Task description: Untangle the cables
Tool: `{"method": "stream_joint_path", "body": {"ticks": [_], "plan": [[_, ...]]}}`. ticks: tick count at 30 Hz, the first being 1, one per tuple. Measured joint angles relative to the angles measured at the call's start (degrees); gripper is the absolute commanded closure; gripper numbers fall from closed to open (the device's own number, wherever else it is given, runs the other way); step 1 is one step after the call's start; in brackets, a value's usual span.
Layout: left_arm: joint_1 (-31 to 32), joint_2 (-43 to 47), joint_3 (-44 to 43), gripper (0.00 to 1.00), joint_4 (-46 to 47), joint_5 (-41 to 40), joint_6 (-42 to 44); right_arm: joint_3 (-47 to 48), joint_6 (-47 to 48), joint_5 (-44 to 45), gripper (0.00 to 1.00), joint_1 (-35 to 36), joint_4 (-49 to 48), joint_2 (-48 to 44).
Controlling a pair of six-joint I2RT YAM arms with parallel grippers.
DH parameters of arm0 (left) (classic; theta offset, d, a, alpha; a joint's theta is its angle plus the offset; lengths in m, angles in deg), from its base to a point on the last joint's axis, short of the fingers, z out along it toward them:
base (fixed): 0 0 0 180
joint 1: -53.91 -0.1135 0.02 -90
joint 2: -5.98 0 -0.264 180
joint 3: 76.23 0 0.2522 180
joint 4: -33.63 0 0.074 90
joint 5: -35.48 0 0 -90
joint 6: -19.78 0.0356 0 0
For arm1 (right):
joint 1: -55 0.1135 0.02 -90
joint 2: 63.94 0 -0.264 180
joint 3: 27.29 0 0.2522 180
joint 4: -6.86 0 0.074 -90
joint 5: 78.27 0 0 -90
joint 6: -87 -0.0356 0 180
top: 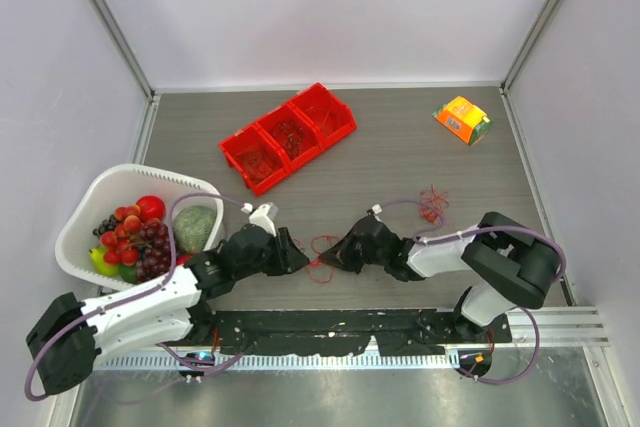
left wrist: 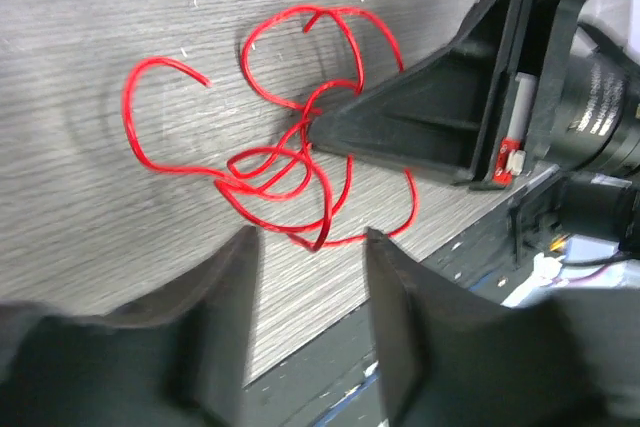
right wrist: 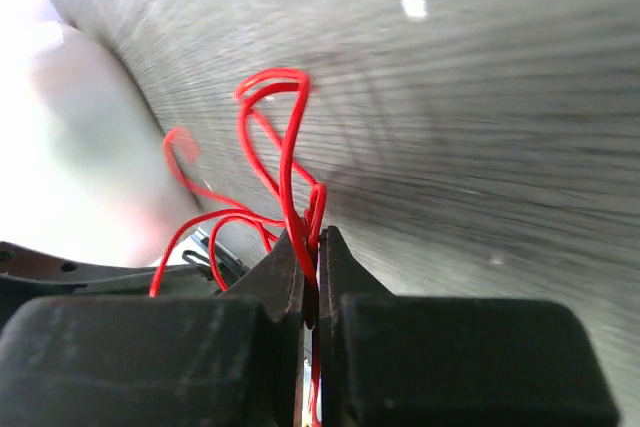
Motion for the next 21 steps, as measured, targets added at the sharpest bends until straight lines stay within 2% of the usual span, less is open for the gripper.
{"method": "stream_joint_path", "body": {"ticks": [2, 3, 5, 8, 14, 18, 21], "plan": [[0.0, 2.8, -0.8, 0.27, -3.6, -0.3, 0.1, 2.1, 3.7, 0.7, 0.99, -0.1, 2.6, -1.1], [0.0, 4.4, -1.6, 0.13, -5.7, -0.5, 0.3, 3.5, 5.7, 0.9, 0.99, -0.4, 4.5, -2.0], [0.0, 8.3, -3.9, 0.05, -10.4, -1.0, 1.4, 7.3, 11.1, 1.9, 0.99, -1.2, 9.2, -4.2], [0.0, 15.0, -9.0, 0.01, -17.2, -2.6, 2.6, 15.5, 21.2, 4.2, 0.99, -3.2, 17.6, -6.6], [0.0, 26.4, -22.1, 0.0, -28.7, -6.4, 6.2, 37.8, 46.2, 10.4, 0.99, -12.0, 33.1, -6.1], [0.0, 29.4, -28.5, 0.0, -35.1, -8.0, 8.3, 52.0, 60.0, 17.3, 0.99, -16.5, 38.5, 0.8], [0.0, 30.8, -31.0, 0.0, -40.3, -9.4, 9.8, 61.9, 69.4, 22.6, 0.99, -17.9, 41.2, 9.3]]}}
